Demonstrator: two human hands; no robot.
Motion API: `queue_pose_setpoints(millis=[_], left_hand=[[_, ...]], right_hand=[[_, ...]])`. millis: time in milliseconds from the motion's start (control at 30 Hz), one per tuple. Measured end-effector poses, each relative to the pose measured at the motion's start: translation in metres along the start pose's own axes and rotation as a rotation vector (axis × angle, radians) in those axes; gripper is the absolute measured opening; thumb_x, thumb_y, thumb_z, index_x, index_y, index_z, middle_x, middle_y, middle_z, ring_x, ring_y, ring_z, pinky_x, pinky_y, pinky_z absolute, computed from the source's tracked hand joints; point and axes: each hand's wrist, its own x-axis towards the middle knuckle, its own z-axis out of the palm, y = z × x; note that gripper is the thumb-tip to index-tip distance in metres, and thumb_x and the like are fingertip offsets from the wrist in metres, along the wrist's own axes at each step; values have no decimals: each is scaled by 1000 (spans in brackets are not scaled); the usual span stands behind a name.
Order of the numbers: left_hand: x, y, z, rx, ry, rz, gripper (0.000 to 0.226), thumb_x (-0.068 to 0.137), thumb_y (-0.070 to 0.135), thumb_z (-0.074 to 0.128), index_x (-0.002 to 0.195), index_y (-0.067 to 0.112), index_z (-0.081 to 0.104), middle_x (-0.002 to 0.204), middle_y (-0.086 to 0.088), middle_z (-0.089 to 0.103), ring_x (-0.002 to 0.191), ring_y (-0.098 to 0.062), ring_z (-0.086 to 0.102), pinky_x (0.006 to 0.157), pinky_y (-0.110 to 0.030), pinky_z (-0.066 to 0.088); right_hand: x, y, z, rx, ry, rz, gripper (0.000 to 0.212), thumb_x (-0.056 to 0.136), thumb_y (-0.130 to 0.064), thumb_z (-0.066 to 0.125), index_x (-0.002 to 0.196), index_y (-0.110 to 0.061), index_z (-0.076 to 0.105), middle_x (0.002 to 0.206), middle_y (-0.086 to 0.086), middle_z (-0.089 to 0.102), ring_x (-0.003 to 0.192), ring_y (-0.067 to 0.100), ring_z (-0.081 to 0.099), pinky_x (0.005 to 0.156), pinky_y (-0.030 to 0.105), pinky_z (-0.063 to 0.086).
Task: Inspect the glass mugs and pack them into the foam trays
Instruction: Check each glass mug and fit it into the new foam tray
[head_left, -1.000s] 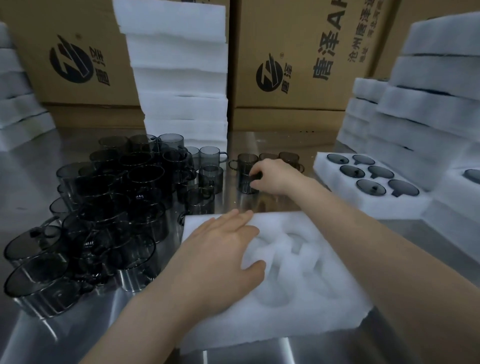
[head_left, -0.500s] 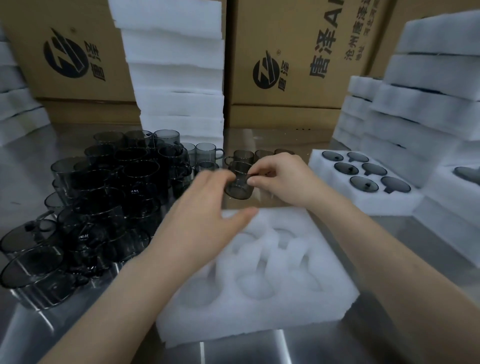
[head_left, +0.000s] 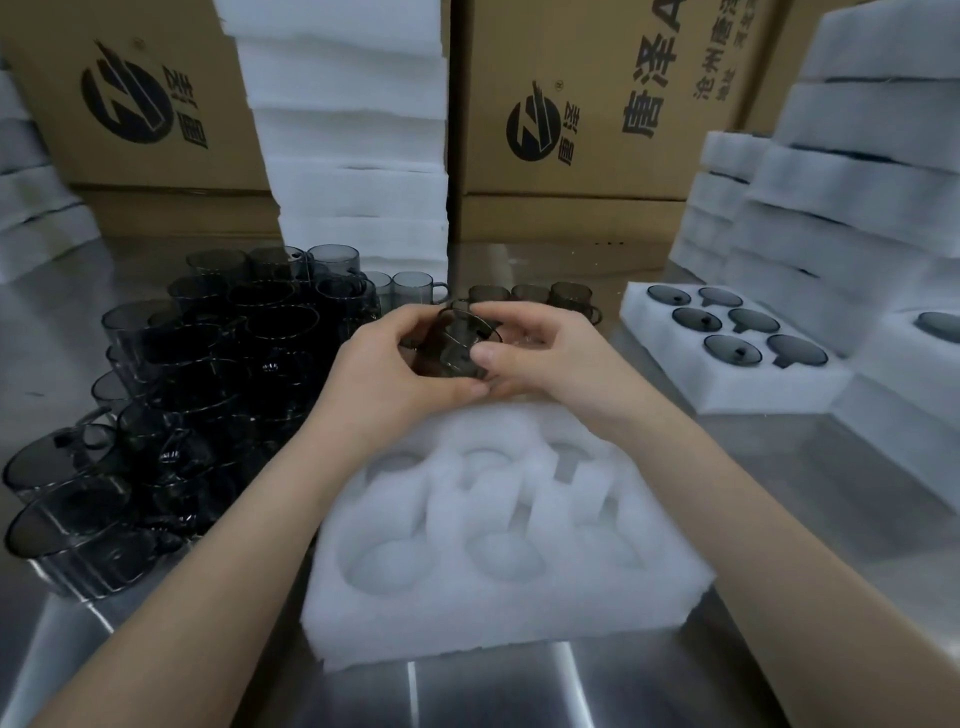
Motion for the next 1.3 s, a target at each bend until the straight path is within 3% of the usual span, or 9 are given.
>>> queue_pose_setpoints(millis=[167, 300, 400, 533, 800, 1000, 1167, 1233, 1300], left_hand=[[-3, 2, 4, -9, 28, -21, 61, 42, 39, 87, 99, 39, 67, 95, 9, 71, 91, -13, 67, 87, -37, 55], [-7, 6, 5, -4, 38, -14, 57, 46, 30, 93, 97, 38, 68, 94, 9, 70, 92, -13, 65, 86, -36, 54], [-9, 4, 9, 17, 54, -9, 57, 52, 24, 94, 101, 37, 68, 97, 12, 68, 93, -9, 63, 79, -24, 49], [-11, 4, 12, 64, 43, 28, 61, 52, 27, 92, 107, 36, 67, 105, 10, 66, 102, -6, 59, 81, -19, 42], [-12, 7, 14, -31, -27, 113, 74, 51, 7, 93, 107, 42, 61, 111, 9, 63, 108, -4, 59, 100, -27, 46], [-10, 3, 10, -215, -30, 74, 69, 54, -7, 88, 106, 32, 66, 109, 4, 71, 106, -12, 65, 98, -35, 51], [-9, -1, 4, -284, -5, 72, 65, 57, -6, 87, 109, 29, 68, 106, 7, 73, 103, -10, 67, 93, -29, 52], [-10, -1, 3, -302, -1, 68, 65, 55, -1, 88, 109, 30, 68, 106, 8, 73, 103, -10, 67, 93, -29, 52], [-10, -1, 4, -303, 3, 60, 65, 54, 2, 89, 111, 26, 68, 106, 6, 73, 102, -9, 67, 91, -28, 52]], right_hand=[[0, 2, 1, 25, -20, 33, 58, 71, -24, 79, 124, -9, 62, 99, 16, 52, 80, 17, 66, 77, 32, 57], [0, 2, 2, 46, -51, 25, 45, 73, -23, 78, 112, -6, 62, 97, 15, 52, 76, 12, 67, 70, 27, 56], [2, -2, 1, 8, -69, 67, 40, 73, -30, 81, 102, -10, 62, 96, 18, 58, 80, 20, 64, 72, 33, 56], [5, -9, 6, -47, -25, 138, 51, 62, -48, 81, 92, -14, 59, 75, -3, 68, 69, 11, 65, 62, 28, 53], [6, 0, 3, 211, 123, 115, 35, 89, -30, 68, 65, -17, 46, 56, -3, 58, 48, 9, 54, 47, 22, 48], [3, 5, -5, 332, 26, 71, 15, 85, -21, 64, 84, -7, 67, 74, 7, 71, 66, 17, 68, 61, 32, 58], [-1, 5, -9, 348, -109, 57, 37, 83, -8, 59, 120, -5, 64, 113, 21, 62, 102, 32, 57, 97, 48, 52], [-2, 5, -9, 345, -145, 70, 48, 79, -7, 62, 127, -4, 59, 114, 24, 56, 100, 32, 55, 101, 51, 49], [-3, 3, -7, 344, -160, 65, 52, 75, -6, 66, 127, -3, 58, 107, 25, 54, 88, 29, 60, 92, 46, 55]])
